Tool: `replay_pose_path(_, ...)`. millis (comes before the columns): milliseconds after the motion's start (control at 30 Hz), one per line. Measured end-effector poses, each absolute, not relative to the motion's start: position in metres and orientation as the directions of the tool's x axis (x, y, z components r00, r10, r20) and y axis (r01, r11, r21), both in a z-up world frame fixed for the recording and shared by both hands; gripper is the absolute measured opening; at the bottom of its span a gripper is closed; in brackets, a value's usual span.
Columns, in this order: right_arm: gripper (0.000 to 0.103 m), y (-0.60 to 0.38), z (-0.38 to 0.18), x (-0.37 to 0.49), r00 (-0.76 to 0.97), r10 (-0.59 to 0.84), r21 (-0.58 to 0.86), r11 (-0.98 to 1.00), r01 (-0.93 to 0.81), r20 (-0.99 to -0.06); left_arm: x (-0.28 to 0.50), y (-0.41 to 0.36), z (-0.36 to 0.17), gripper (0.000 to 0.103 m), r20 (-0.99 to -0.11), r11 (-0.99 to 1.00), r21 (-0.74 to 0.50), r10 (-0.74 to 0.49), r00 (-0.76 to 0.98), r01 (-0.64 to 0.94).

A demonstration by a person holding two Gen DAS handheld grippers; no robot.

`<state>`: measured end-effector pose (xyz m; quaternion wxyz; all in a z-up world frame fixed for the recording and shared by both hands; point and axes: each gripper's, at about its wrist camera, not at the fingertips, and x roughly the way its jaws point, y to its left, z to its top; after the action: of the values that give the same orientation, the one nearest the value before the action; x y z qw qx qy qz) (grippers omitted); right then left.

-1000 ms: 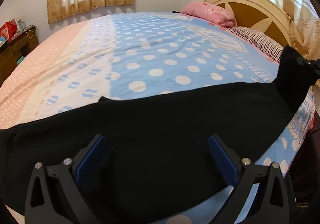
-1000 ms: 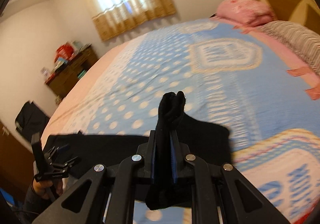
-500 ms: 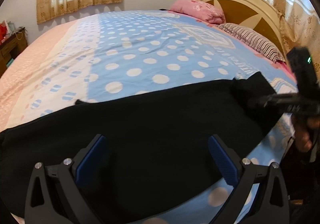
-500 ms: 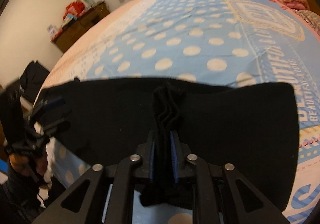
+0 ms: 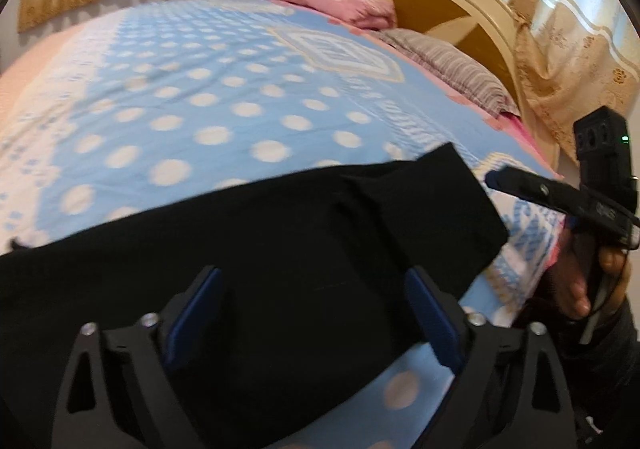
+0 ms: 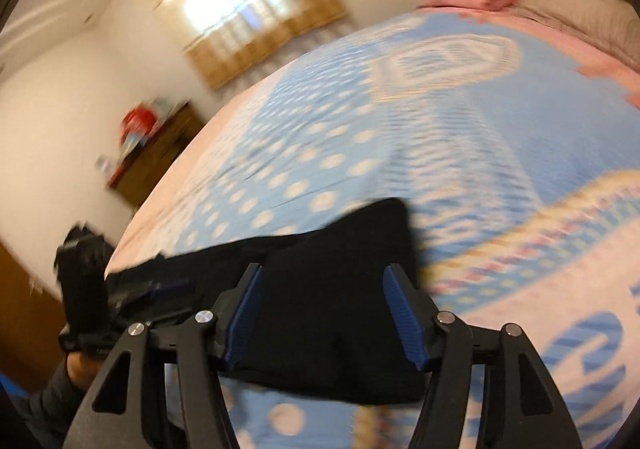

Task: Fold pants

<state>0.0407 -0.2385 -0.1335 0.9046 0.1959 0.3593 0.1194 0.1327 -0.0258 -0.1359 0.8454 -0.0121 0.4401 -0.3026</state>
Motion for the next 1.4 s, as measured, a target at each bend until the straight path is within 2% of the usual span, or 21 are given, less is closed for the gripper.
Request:
replay_pose_path(67, 0.063, -0.247, -0.134, 0.037, 0.742, 0.331, 0.435, 0.898, -0.058, -0.583, 0.135, -0.042, -0.137, 0.081, -0.738, 0.799, -0.321, -0.547, 0.394, 0.509)
replay_pose_path(200, 0.063, -0.249, -0.131, 0.028, 0.779, 0.31, 0.412, 0.908, -0.074, -0.545, 0.142, -0.063, -0.143, 0.079, -0.749, 0.79, -0.366, -0.564, 0.349, 0.491)
replay_pose_path(333, 0.063, -0.252, -0.132, 0.023, 0.793, 0.304, 0.407, 0.91, -0.079, -0.527, 0.152, -0.074, -0.147, 0.07, -0.744, 0.789, -0.415, -0.581, 0.33, 0.453)
replay_pose_path(400, 0.063, -0.249, -0.136, 0.025, 0.787, 0.318, 0.415, 0.906, -0.087, -0.529, 0.154, -0.079, -0.147, 0.056, -0.743, 0.782, -0.424, -0.588, 0.318, 0.457)
replay_pose_path(433, 0.063, -0.247, -0.138, 0.025, 0.788, 0.312, 0.408, 0.909, -0.086, -0.53, 0.154, -0.081, -0.147, 0.04, -0.746, 0.782, -0.424, -0.588, 0.313, 0.458)
replay_pose_path(467, 0.063, -0.246, -0.139, 0.025, 0.792, 0.301, 0.393, 0.916, -0.085, -0.531, 0.154, -0.082, -0.148, 0.012, -0.751, 0.784, -0.417, -0.582, 0.312, 0.459)
replay_pose_path(667, 0.063, -0.245, -0.134, 0.017, 0.825, 0.273, 0.365, 0.927, -0.088, -0.495, 0.148, -0.064, -0.129, 0.011, -0.709, 0.759, -0.434, -0.62, 0.337, 0.485)
replay_pose_path(900, 0.064, -0.237, -0.138, 0.019, 0.811, 0.282, 0.341, 0.934, -0.109, -0.512, 0.154, 0.009, -0.088, 0.011, -0.689, 0.821, -0.379, -0.558, 0.462, 0.427)
replay_pose_path(1133, 0.064, -0.22, -0.139, 0.016, 0.801, 0.291, 0.289, 0.945, -0.154, -0.524, 0.15, 0.07, -0.108, 0.011, -0.748, 0.885, -0.338, -0.459, 0.479, 0.32)
replay_pose_path(1400, 0.064, -0.194, -0.142, 0.012, 0.779, 0.315, 0.206, 0.949, -0.24, -0.543, 0.15, 0.086, -0.133, 0.011, -0.77, 0.895, -0.363, -0.444, 0.458, 0.258)
